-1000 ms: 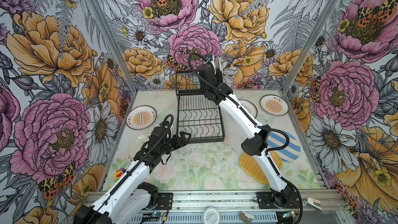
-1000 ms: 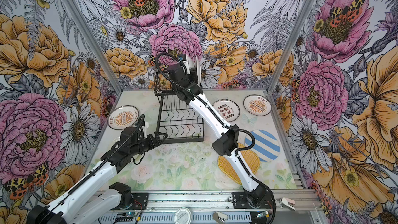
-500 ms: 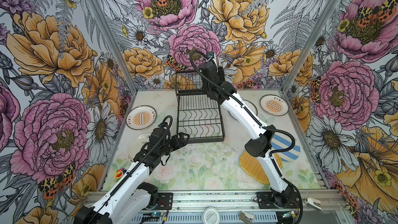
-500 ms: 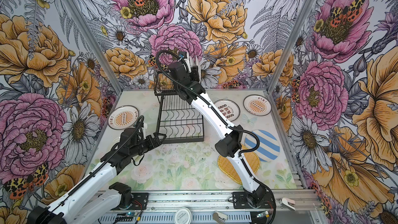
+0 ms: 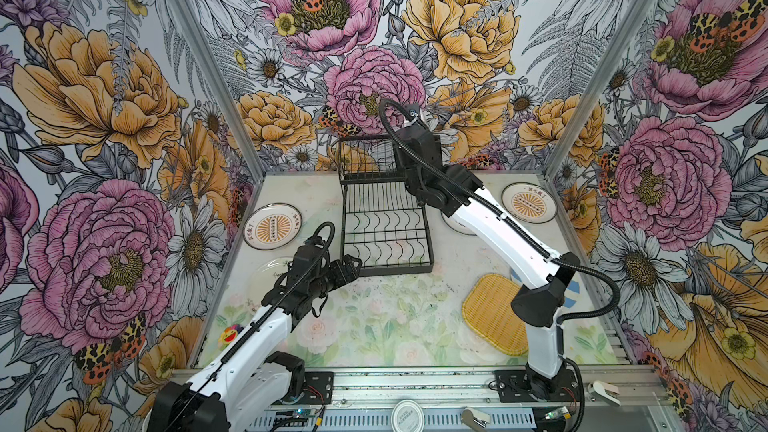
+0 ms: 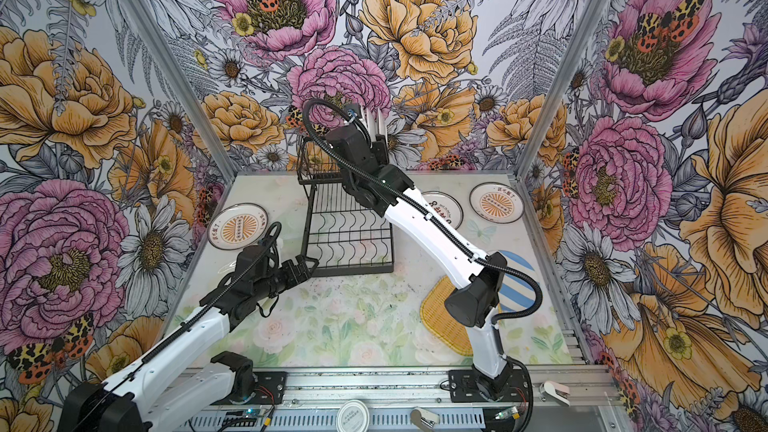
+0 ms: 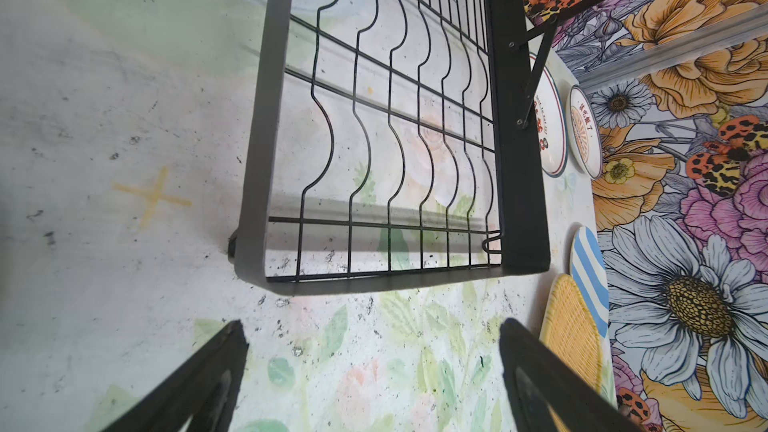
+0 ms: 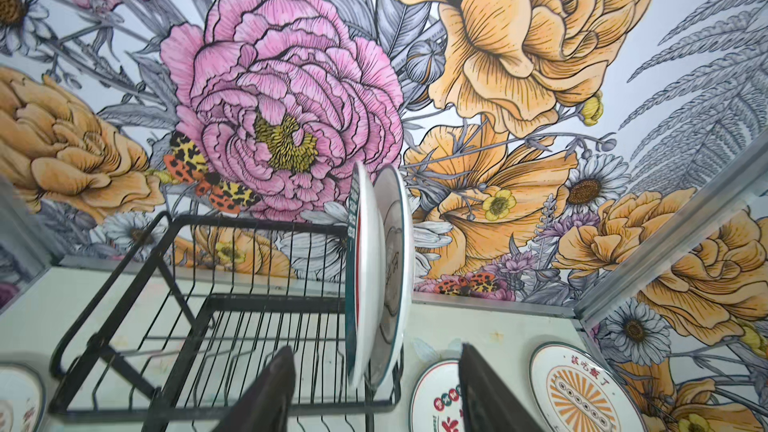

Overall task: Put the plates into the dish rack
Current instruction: 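Open the right gripper and draw it back from the rack, then move the right gripper down over the yellow rattan tray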

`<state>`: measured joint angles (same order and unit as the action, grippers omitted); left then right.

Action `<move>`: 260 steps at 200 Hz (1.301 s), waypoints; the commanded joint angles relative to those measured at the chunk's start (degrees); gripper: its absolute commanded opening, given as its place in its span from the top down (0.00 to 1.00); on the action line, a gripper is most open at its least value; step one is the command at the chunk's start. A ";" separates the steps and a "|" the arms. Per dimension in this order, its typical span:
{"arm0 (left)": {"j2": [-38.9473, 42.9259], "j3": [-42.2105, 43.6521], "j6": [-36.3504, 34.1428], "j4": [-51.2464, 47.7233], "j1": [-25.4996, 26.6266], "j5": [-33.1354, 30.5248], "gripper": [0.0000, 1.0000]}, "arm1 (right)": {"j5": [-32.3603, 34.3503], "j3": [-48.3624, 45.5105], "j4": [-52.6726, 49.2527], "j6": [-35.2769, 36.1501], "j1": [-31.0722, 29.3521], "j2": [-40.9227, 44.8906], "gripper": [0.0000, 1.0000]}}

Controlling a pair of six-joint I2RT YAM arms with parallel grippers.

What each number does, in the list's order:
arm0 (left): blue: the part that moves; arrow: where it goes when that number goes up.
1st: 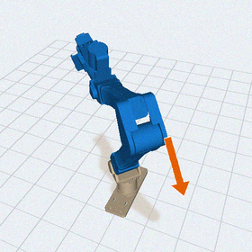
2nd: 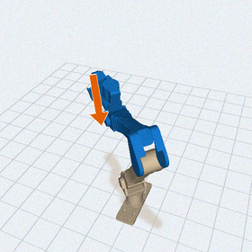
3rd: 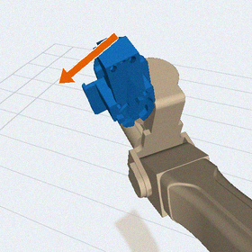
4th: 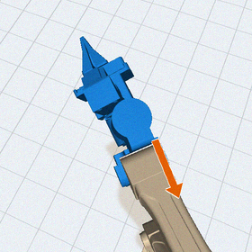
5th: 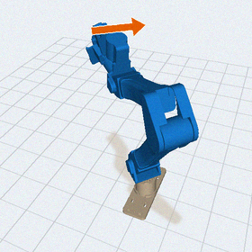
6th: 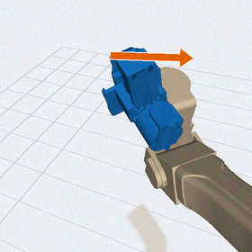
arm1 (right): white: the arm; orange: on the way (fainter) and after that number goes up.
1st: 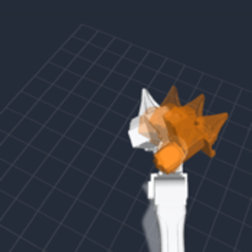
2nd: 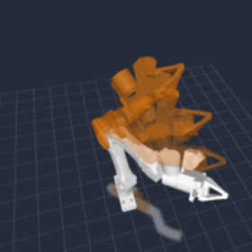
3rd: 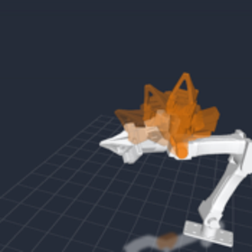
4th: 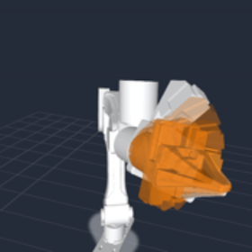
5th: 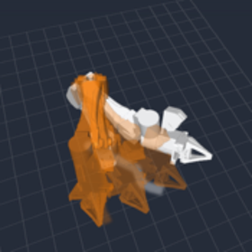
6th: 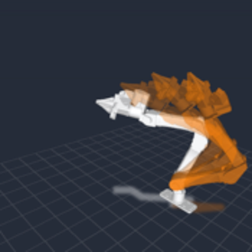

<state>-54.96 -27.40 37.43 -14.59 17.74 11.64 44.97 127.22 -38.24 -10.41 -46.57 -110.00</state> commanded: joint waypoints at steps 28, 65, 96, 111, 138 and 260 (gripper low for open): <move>-3.25 -0.43 -4.32 4.35 -0.47 -2.64 0.06 | -10.33 -23.98 0.08 -8.00 -0.16 17.60 0.26; -4.91 -1.57 -6.89 4.43 -0.53 -5.86 0.07 | -13.66 -41.17 0.09 -13.64 0.83 28.31 0.26; -8.53 -2.98 -8.68 6.96 -0.52 -6.94 0.08 | -17.32 -51.09 0.18 -16.77 4.20 34.45 0.26; -10.69 -3.69 -8.68 9.00 -0.46 -5.83 0.09 | -18.90 -54.72 0.27 -17.25 5.74 37.11 0.25; -13.46 -4.89 -8.25 10.98 0.74 -5.16 0.10 | -22.00 -60.48 0.18 -18.52 9.40 41.84 0.23; -16.41 -4.90 0.36 15.32 9.70 -4.51 0.13 | -27.17 -69.53 0.09 -18.77 17.83 49.26 0.22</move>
<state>-71.16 -31.20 34.89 -3.77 25.15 5.50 19.18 58.13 -38.72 -29.12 -29.47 -62.13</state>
